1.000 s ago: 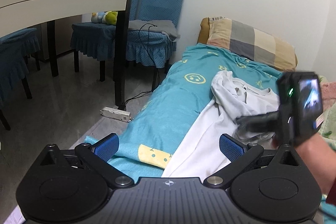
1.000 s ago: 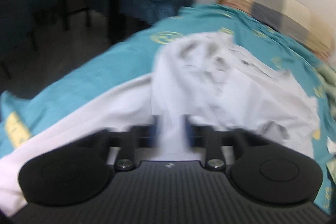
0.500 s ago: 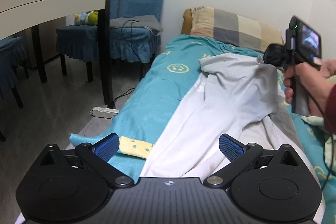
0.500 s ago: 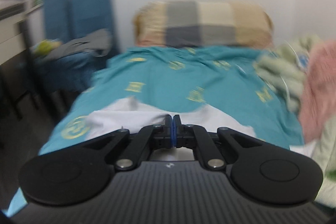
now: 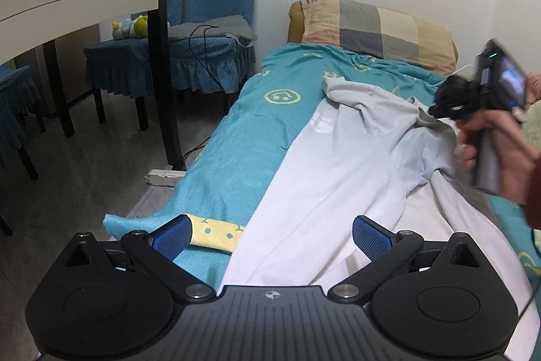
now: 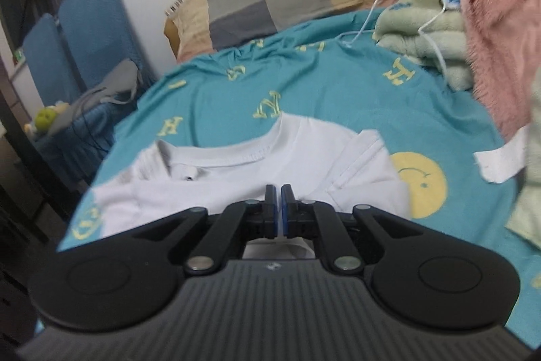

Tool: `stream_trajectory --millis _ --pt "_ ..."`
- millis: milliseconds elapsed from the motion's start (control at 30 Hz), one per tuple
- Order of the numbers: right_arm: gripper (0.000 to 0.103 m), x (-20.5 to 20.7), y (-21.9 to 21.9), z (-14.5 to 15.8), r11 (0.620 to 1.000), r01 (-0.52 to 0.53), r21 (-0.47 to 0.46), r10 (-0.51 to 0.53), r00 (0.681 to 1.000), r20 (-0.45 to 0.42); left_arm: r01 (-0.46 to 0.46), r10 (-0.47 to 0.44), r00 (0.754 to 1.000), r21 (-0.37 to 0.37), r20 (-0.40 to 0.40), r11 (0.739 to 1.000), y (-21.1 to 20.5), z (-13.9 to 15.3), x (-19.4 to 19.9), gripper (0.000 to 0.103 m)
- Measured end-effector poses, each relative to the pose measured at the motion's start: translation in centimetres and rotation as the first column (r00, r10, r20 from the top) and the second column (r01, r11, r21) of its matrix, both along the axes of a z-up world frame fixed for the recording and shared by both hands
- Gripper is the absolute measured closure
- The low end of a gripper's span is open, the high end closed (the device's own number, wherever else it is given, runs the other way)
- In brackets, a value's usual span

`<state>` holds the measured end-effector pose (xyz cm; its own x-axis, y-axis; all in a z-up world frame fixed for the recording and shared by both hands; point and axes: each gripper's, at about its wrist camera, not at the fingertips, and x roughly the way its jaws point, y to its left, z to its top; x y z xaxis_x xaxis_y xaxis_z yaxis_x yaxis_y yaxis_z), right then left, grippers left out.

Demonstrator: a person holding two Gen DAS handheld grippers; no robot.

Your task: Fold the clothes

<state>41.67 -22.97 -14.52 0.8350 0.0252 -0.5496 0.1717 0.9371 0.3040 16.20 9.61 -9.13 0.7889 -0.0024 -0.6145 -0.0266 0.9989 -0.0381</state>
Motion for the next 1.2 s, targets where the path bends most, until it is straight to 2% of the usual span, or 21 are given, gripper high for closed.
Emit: stream_trajectory --millis 67,133,267,333,500,567,633,667,767,900,1033,1100,1200 --pt "0.08 -2.6 0.1 2.3 1.0 -0.024 0.0 0.024 0.999 0.023 -0.005 0.005 1.0 0.003 0.009 1.0 0.1 0.3 -0.2 0.001" --pt "0.053 -5.6 0.2 4.6 0.999 -0.05 0.003 0.049 0.998 0.048 0.002 -0.002 1.0 0.0 0.026 1.0 0.1 0.8 -0.6 0.001" --pt "0.048 -13.4 0.9 8.7 0.995 -0.099 0.019 0.097 0.992 0.079 0.024 -0.023 0.998 -0.004 0.063 1.0 0.0 1.9 -1.7 0.001" --pt "0.039 -17.9 1.4 10.4 0.993 -0.117 0.013 0.115 0.989 0.088 0.041 -0.041 0.995 0.003 0.088 0.999 -0.3 2.6 -2.5 0.001" --pt "0.037 -30.5 2.6 13.5 0.988 -0.141 -0.059 0.149 0.97 0.191 0.082 -0.081 0.991 -0.009 0.108 0.997 -0.8 3.8 -4.8 0.001" --pt "0.033 -34.6 2.5 14.0 0.989 -0.141 -0.034 0.145 0.964 0.222 0.091 -0.089 0.991 -0.013 0.101 0.996 -1.1 4.1 -5.5 0.001" --pt "0.023 -37.9 2.5 13.6 0.989 -0.149 -0.015 0.148 0.958 0.247 0.103 -0.1 0.99 -0.021 0.101 0.994 -1.3 4.4 -6.1 0.001" --pt "0.023 -39.1 2.5 13.2 0.989 -0.146 -0.026 0.148 0.957 0.25 0.11 -0.107 0.989 -0.026 0.101 0.994 -1.4 4.6 -6.4 0.001" --pt "0.023 -40.9 2.8 11.5 0.99 -0.129 -0.061 0.14 0.964 0.226 0.119 -0.116 0.99 -0.031 0.081 0.992 -1.6 4.6 -6.7 0.001" --pt "0.023 -40.0 2.8 10.6 0.988 -0.111 -0.105 0.132 0.968 0.212 0.112 -0.112 0.993 0.001 0.042 0.994 -1.4 4.5 -7.0 0.001" --pt "0.023 -38.7 1.6 9.4 0.995 -0.069 -0.068 0.081 0.98 0.18 0.178 -0.174 0.984 0.101 -0.048 0.979 -0.4 4.7 -6.6 0.005" --pt "0.023 -38.0 0.8 8.5 0.998 -0.053 -0.025 0.056 0.988 0.146 0.219 -0.205 0.972 0.126 -0.111 0.968 0.7 5.0 -6.3 0.006" --pt "0.023 -37.1 -0.5 7.5 0.998 -0.03 0.058 0.024 0.995 0.097 0.239 -0.219 0.947 0.059 -0.233 0.969 3.5 5.1 -5.4 0.01"
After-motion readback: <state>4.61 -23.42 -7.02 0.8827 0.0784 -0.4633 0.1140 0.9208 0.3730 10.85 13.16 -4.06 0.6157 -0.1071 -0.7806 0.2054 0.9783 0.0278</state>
